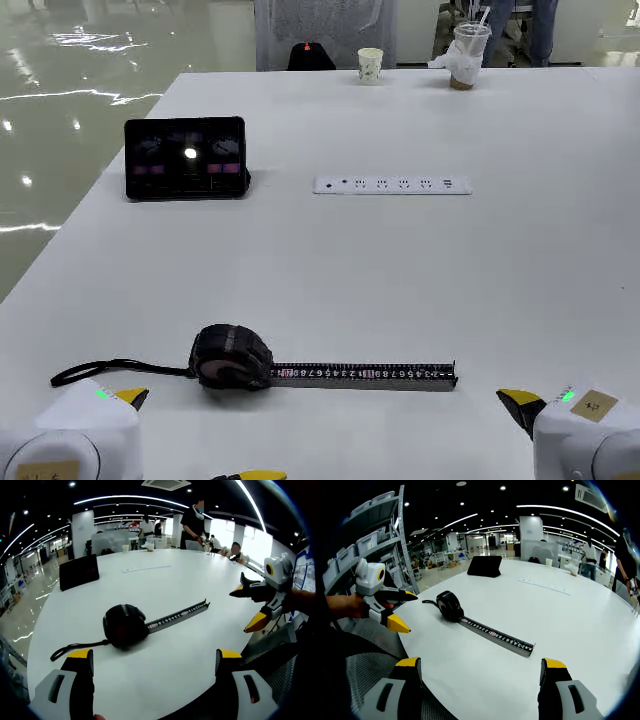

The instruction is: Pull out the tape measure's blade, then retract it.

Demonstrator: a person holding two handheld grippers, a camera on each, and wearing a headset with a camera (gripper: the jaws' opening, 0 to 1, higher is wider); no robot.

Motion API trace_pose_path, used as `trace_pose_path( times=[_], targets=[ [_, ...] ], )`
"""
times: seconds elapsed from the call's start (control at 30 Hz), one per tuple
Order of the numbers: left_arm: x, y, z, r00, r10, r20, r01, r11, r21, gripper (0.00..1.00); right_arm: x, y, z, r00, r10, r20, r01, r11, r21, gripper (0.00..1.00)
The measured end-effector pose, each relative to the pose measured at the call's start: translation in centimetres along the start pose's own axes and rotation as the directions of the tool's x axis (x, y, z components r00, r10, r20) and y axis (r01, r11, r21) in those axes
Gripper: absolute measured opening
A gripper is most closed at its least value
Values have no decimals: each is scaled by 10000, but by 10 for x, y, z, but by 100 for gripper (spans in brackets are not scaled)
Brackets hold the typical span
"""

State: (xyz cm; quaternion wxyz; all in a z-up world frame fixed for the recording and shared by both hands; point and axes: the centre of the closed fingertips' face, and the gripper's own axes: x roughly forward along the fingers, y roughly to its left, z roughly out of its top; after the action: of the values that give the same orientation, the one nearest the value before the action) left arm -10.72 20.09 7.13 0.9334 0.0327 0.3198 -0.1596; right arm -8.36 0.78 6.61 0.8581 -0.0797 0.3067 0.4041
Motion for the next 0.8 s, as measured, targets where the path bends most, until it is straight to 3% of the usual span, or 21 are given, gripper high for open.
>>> trace_pose_path(
  times=[0.8],
  targets=[
    [5, -6, 0, 10000, 52, -44, -52, 10000, -53, 99, 1, 2, -1, 9999, 124, -14, -125, 9999, -104, 99]
  ],
)
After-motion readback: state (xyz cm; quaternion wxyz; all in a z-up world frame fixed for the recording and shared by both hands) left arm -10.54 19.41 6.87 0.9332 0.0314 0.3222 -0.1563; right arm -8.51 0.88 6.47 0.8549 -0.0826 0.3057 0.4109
